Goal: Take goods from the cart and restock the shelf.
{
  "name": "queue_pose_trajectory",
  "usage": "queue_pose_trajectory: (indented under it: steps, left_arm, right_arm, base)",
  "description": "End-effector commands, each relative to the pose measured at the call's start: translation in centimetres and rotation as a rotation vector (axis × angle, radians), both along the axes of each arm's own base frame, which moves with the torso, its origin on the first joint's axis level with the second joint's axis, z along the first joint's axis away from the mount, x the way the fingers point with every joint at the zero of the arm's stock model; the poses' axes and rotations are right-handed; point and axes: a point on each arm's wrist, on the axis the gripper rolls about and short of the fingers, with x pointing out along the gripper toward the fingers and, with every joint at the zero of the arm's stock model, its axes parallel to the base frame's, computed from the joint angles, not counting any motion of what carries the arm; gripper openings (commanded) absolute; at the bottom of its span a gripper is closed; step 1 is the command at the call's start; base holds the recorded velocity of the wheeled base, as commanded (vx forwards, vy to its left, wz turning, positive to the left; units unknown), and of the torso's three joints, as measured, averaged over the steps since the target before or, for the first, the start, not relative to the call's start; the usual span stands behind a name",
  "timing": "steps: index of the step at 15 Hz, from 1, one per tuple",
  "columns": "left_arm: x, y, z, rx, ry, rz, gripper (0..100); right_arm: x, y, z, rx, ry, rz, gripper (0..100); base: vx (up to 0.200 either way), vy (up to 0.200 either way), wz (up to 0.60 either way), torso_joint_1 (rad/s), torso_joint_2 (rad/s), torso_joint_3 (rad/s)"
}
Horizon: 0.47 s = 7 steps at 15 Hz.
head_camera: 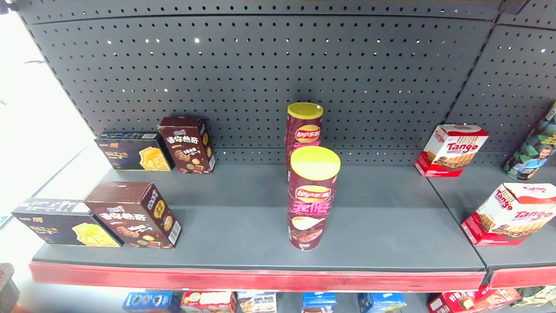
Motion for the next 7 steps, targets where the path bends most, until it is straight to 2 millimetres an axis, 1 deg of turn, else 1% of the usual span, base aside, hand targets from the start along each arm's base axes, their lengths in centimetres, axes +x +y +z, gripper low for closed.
queue_pose_trajectory:
  steps: [1, 7]
  left_arm:
    - [0.01, 0.00, 0.00, 0.000, 0.001, 0.000, 100]
    - [0.01, 0.00, 0.00, 0.000, 0.001, 0.000, 100]
  right_arm:
    - [0.01, 0.00, 0.01, 0.000, 0.001, 0.000, 100]
    - [0.01, 0.00, -0.01, 0.000, 0.003, 0.000, 100]
  base:
    - [0.000, 0.000, 0.00, 0.000, 0.00, 0.000]
    - [0.000, 0.000, 0.00, 0.000, 0.00, 0.000]
